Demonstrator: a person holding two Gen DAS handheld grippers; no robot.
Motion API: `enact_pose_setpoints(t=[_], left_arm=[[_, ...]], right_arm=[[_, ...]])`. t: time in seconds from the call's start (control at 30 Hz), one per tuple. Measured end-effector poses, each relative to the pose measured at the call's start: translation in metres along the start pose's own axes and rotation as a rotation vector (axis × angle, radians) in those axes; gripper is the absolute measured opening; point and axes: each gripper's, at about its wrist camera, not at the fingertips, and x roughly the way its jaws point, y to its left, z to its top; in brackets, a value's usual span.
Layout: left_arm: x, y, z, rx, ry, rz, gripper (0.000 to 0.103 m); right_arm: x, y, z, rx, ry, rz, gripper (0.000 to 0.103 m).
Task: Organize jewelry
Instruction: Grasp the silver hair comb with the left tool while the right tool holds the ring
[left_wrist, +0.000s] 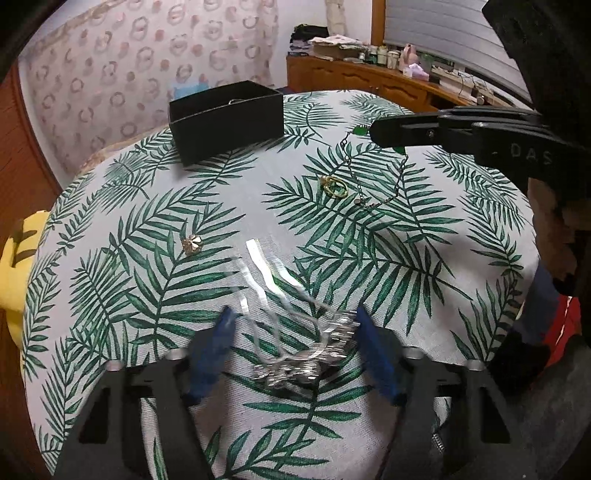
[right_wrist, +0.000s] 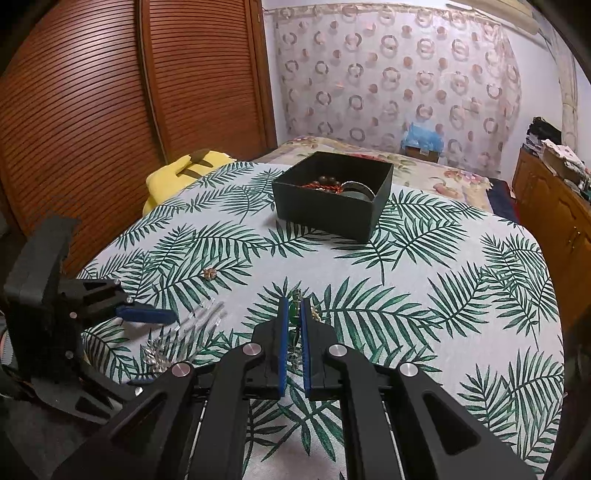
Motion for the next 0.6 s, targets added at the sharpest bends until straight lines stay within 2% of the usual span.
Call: enact_pose_setpoints(t=[0.3, 0.33, 0.6], left_arm=[[-0.007, 0.016, 0.0, -0.06, -0.043, -0.043, 0.052], [-0.008, 0.018, 0.001, -0.067, -0.05, -0.047, 0.039], [-0.007, 0.028, 0.007, -0.098, -0.066, -0.05, 0.038]], right_arm=[[0.007, 0.002, -0.004, -0.002, 0.012, 0.006, 0.007], [0.007, 0.002, -0.004, -0.003, 0.012, 0.006, 0.007], [0.01, 0.005, -0.001, -0.008, 0.01, 0.006, 0.007]])
